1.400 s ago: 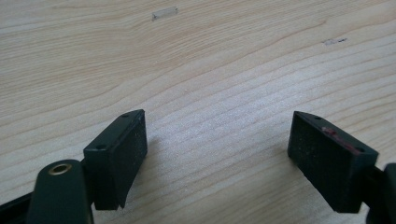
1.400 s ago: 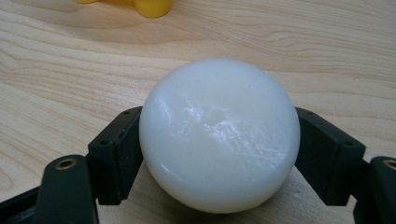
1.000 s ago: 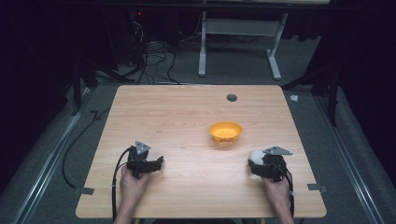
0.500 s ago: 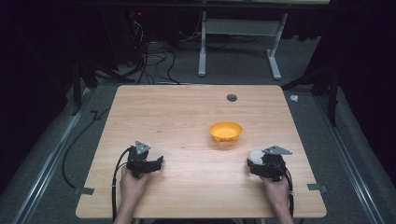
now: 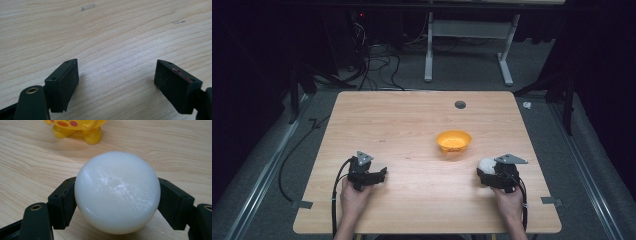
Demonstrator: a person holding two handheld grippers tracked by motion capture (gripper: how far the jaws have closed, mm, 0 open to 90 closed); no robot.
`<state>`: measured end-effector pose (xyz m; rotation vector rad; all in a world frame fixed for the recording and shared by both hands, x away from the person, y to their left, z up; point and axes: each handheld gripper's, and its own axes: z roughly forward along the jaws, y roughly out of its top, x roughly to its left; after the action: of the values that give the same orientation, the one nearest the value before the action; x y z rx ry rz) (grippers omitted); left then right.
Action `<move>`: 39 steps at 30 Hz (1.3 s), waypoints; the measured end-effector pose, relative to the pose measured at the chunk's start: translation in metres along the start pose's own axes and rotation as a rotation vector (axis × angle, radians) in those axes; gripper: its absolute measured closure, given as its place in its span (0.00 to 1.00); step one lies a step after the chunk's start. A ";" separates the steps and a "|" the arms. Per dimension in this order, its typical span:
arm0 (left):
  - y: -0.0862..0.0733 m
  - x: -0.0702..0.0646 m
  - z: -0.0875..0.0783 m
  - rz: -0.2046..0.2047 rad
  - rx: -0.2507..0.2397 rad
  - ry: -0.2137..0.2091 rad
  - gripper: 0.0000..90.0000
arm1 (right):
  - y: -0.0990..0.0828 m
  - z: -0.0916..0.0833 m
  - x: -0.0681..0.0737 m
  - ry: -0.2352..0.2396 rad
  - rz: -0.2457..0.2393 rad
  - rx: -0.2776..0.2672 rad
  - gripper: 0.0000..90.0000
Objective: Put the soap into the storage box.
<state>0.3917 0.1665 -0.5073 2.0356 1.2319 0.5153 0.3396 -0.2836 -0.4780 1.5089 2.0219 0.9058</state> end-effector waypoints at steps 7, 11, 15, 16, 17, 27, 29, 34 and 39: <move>0.000 0.000 0.000 0.000 0.000 0.000 0.23 | 0.006 -0.002 0.004 0.017 -0.009 -0.011 0.27; 0.000 0.000 0.000 0.000 0.000 0.000 0.23 | 0.011 -0.002 0.006 0.023 -0.020 -0.012 0.27; 0.000 0.000 0.000 0.000 0.000 0.000 0.23 | 0.015 -0.002 0.007 0.030 -0.023 -0.020 0.27; 0.000 0.000 0.000 0.000 0.000 0.000 0.23 | 0.016 -0.002 0.008 0.032 -0.027 -0.022 0.27; 0.000 0.000 0.000 0.000 0.000 0.000 0.23 | 0.017 -0.002 0.009 0.033 -0.030 -0.022 0.27; 0.000 0.000 0.000 0.000 -0.001 0.001 0.23 | 0.026 -0.003 0.013 0.052 -0.040 -0.032 0.27; 0.000 0.000 0.000 -0.001 -0.001 0.000 0.23 | 0.029 -0.003 0.014 0.056 -0.048 -0.035 0.27; 0.000 0.000 0.000 -0.001 -0.001 0.000 0.23 | 0.034 -0.003 0.018 0.063 -0.058 -0.045 0.27; 0.000 0.000 0.000 -0.001 -0.001 0.000 0.23 | 0.038 0.000 0.023 0.063 -0.076 -0.048 0.27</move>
<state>0.3917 0.1666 -0.5074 2.0339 1.2318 0.5155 0.3575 -0.2543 -0.4493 1.3852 2.0719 0.9755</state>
